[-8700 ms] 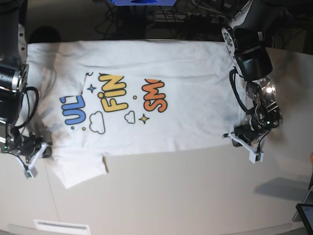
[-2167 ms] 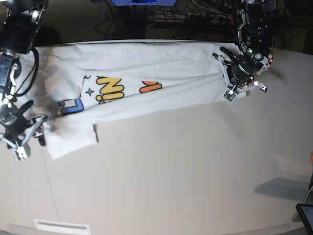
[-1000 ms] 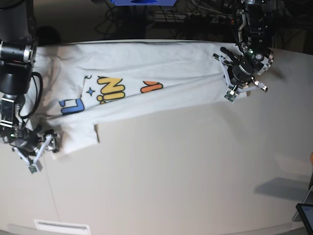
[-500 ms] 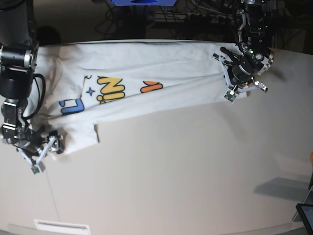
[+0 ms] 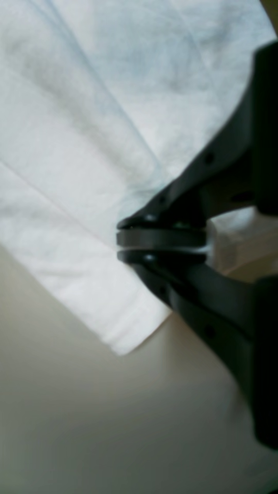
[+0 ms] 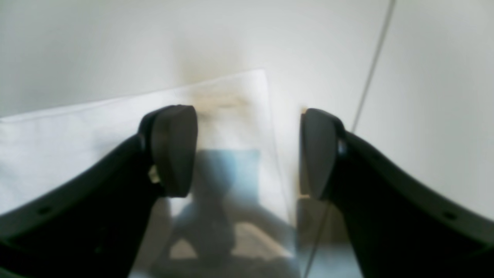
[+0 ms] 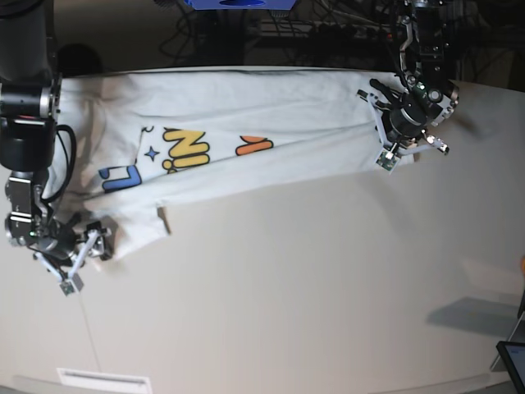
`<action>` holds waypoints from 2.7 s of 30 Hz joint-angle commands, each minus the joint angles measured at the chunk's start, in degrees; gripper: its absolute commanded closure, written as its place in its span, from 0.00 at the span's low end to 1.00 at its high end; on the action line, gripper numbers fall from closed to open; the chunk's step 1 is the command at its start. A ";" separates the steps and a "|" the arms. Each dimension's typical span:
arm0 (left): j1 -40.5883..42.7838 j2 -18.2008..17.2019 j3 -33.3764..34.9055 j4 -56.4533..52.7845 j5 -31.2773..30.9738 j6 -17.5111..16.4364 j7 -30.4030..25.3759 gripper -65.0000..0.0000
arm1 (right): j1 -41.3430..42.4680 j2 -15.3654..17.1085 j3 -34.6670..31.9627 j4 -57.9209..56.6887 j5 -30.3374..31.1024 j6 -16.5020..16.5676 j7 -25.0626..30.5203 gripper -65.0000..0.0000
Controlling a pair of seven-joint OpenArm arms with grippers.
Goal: Fold the T-shirt properly
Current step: 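Hold the left gripper's edge while the right gripper tugs the hem corner, then drag the folded shirt with both grippers toward the robot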
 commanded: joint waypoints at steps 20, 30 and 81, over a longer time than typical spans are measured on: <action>-0.20 -0.70 -0.41 0.61 0.39 0.06 0.27 1.00 | 0.42 0.17 1.42 2.33 0.56 0.42 -1.92 1.00; -0.20 -0.70 -0.41 0.61 0.39 0.06 0.27 1.00 | -8.81 -0.09 4.40 24.75 0.56 0.51 -9.83 1.00; 4.02 -2.64 2.85 8.26 12.96 -0.30 0.18 1.00 | -34.39 -2.73 15.04 67.74 0.47 0.07 -34.80 1.00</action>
